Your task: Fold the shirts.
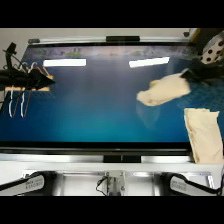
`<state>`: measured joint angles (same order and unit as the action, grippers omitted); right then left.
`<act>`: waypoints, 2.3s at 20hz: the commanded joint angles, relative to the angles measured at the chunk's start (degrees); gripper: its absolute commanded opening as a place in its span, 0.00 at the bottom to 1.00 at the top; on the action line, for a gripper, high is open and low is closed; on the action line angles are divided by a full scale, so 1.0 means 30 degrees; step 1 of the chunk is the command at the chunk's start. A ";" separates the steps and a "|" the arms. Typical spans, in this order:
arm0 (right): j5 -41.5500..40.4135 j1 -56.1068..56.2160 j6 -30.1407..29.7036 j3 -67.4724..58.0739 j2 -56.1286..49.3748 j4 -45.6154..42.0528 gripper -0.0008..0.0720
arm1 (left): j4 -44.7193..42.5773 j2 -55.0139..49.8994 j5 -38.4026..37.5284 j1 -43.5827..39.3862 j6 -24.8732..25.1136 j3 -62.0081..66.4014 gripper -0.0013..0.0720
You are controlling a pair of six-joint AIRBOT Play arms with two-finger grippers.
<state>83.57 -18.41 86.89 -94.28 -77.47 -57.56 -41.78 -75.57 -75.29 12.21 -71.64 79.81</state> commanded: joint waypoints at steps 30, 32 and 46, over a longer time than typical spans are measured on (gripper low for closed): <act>0.2397 -1.0965 0.0342 1.1642 0.3118 -1.4965 0.88 | -0.0022 0.0007 0.0087 -0.0860 0.0874 -0.0007 0.06; 0.2127 -1.0943 -0.0109 1.0542 0.3118 -1.5263 0.89 | -0.0022 0.0007 0.0095 -0.0860 0.0867 -0.0007 0.06; 0.3308 0.9602 0.3599 -0.1231 -0.2178 -0.8400 0.89 | -1.7267 -0.2033 -0.5107 -0.8109 -0.6360 0.3730 0.78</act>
<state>83.13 -0.84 94.61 -96.60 -77.93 -90.28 -90.54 -81.56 -84.79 -8.71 -87.92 93.58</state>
